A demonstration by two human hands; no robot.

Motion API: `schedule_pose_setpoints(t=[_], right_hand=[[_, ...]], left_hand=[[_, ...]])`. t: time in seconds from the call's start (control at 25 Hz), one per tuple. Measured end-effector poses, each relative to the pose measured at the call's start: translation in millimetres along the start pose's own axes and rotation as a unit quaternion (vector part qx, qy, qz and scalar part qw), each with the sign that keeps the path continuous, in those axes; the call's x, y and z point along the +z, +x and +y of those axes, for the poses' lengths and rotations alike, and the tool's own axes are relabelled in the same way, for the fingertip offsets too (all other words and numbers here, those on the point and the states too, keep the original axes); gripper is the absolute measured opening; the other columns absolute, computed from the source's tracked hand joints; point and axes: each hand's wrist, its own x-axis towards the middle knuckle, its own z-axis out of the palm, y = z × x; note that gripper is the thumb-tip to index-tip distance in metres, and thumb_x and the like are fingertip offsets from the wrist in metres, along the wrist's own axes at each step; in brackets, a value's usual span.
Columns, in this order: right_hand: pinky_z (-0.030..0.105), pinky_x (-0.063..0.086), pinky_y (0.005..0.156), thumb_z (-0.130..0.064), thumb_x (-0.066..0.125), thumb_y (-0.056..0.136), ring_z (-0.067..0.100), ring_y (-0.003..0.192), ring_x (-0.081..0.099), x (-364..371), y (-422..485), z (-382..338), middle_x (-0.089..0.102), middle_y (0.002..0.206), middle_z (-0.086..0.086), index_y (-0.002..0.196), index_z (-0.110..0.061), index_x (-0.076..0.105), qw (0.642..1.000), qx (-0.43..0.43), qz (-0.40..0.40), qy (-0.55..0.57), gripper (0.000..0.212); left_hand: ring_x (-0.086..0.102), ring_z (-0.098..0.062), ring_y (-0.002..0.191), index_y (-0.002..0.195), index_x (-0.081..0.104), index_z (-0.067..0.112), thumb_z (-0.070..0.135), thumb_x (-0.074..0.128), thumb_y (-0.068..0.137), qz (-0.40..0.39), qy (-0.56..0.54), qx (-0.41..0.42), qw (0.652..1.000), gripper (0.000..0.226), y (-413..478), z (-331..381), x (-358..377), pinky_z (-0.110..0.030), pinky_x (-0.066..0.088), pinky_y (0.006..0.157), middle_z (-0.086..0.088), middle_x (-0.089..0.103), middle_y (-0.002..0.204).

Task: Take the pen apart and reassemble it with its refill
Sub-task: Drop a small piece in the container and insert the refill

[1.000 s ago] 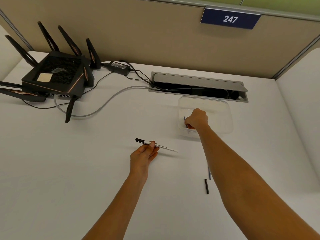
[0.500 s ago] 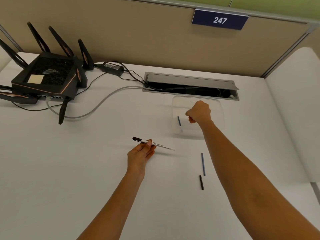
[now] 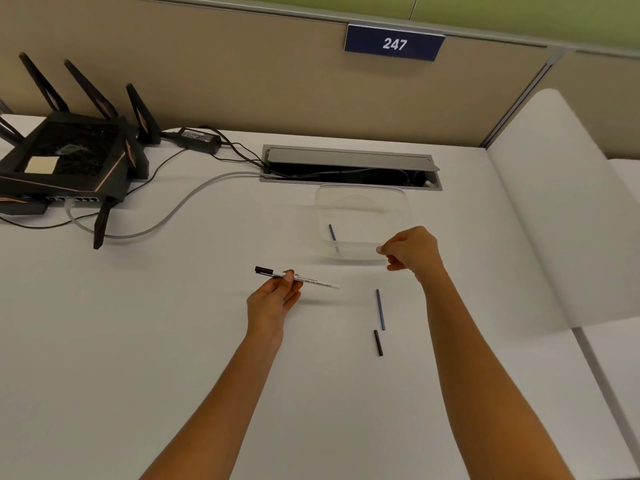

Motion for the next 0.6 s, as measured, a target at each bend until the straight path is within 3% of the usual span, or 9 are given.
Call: schedule_pose_setpoints(t=[0.12, 0.16, 0.32, 0.44, 0.6], right_hand=[[0.022, 0.054, 0.046, -0.014, 0.082, 0.075, 0.015, 0.043, 0.065, 14.3, -10.3, 33.4, 0.068, 0.069, 0.008, 0.079, 0.000, 0.067, 0.993, 0.036, -0.028, -0.108, 0.021], [0.022, 0.054, 0.045, -0.015, 0.082, 0.076, 0.017, 0.045, 0.066, 19.9, -13.0, 43.6, 0.069, 0.073, 0.009, 0.080, -0.002, 0.064, 0.988, 0.046, -0.035, -0.145, 0.022], [0.037, 0.061, 0.068, -0.012, 0.079, 0.074, 0.031, 0.072, 0.071, 39.5, -22.4, 77.0, 0.068, 0.086, 0.014, 0.077, -0.004, 0.056, 0.973, 0.037, -0.034, -0.224, 0.025], [0.032, 0.056, 0.063, -0.013, 0.079, 0.072, 0.029, 0.070, 0.068, 48.7, -28.4, 87.4, 0.065, 0.079, 0.011, 0.072, -0.006, 0.054, 0.973, 0.021, -0.026, -0.228, 0.026], [0.028, 0.049, 0.060, -0.007, 0.067, 0.075, 0.030, 0.074, 0.066, 51.6, -31.8, 87.9, 0.066, 0.082, 0.012, 0.076, -0.004, 0.061, 0.973, 0.003, -0.015, -0.230, 0.007]], left_hand=[[0.070, -0.018, 0.088, 0.101, 0.070, 0.002, 0.012, 0.067, 0.087, -0.003, -0.003, 0.002, 1.000, 0.018, -7.4, -3.2, 4.3, -0.029, 0.056, 0.082, -0.002, 0.072, 0.091], [0.070, -0.018, 0.089, 0.102, 0.069, 0.002, 0.011, 0.067, 0.087, -0.002, -0.005, 0.001, 1.000, 0.019, -9.3, -4.2, 5.7, -0.029, 0.055, 0.082, -0.003, 0.072, 0.091], [0.070, -0.017, 0.087, 0.102, 0.069, 0.002, 0.012, 0.067, 0.087, 0.002, -0.009, -0.001, 1.000, 0.018, -15.7, -6.3, 9.8, -0.029, 0.056, 0.081, -0.003, 0.072, 0.090], [0.070, -0.017, 0.087, 0.103, 0.069, 0.003, 0.012, 0.067, 0.087, 0.006, -0.010, 0.001, 1.000, 0.018, -18.4, -6.7, 9.8, -0.029, 0.056, 0.079, -0.004, 0.071, 0.091], [0.072, -0.015, 0.085, 0.099, 0.070, 0.005, 0.012, 0.067, 0.087, 0.010, -0.016, 0.002, 1.000, 0.014, -21.0, -5.5, 8.3, -0.027, 0.057, 0.077, -0.002, 0.073, 0.089]])
